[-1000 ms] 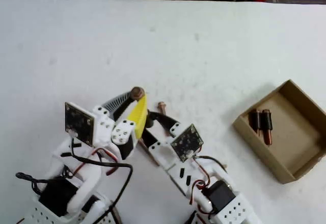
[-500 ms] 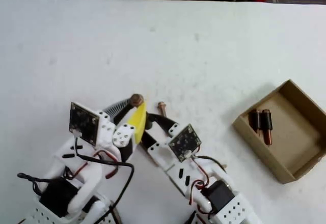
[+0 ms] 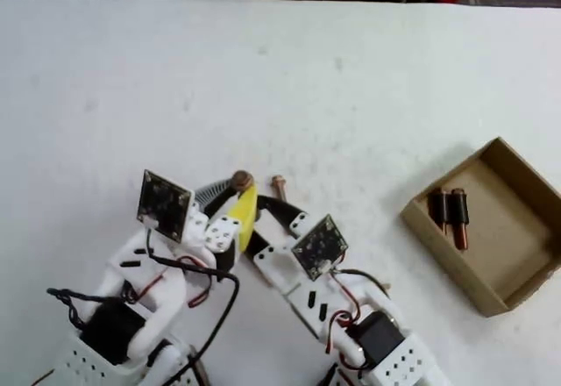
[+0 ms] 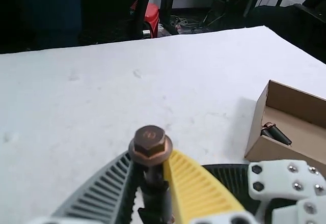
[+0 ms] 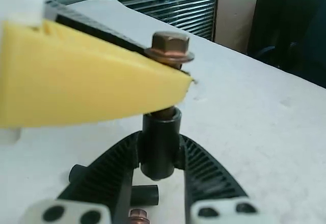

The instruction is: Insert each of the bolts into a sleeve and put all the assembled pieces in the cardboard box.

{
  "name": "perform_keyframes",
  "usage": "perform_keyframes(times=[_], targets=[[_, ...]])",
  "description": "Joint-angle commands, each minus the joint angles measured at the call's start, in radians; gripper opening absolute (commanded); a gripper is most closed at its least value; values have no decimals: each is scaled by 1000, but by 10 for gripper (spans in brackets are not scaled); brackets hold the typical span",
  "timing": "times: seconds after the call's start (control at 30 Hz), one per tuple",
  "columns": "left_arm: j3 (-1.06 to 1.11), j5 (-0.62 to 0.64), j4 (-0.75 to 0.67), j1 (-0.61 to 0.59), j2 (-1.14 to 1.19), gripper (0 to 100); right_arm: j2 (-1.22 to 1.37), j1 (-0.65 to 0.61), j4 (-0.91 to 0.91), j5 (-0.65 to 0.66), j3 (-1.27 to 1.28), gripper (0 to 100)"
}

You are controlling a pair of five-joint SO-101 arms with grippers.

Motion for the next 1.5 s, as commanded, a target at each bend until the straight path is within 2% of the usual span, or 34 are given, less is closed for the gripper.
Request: perform_keyframes(times=[0.0, 0.23, 0.57, 0.67, 0.87, 0.93, 1.03, 1.07, 1.17, 1.37, 1.47], targets=[[-9, -14, -23, -70, -10, 30, -16, 21, -4, 11, 8, 16], [-5, -12, -15, -68, -10, 229, -16, 21, -4, 11, 8, 16], [-9, -14, -18, -70, -12, 243, -16, 21, -4, 11, 8, 16], [-18, -14, -21, -90, -12, 242, -16, 22, -4, 11, 8, 16], [-54, -14, -14, -243, -12, 235, -16, 33, -2, 11, 8, 16], [-55, -18, -14, -289, -12, 185, -16, 58, -2, 11, 8, 16], [-58, -118, 17, -329, -12, 33, -16, 93, -2, 11, 8, 16], [-58, -150, 29, -335, -12, 11, -16, 102, -2, 11, 6, 16], [-57, -170, 97, -378, -12, 62, -16, 128, 12, 11, -9, 16], [-51, -157, 196, -441, -12, 21, -16, 260, 286, 11, -222, 16], [-48, -157, 244, -443, -12, 22, -16, 344, 366, 11, -328, 16]])
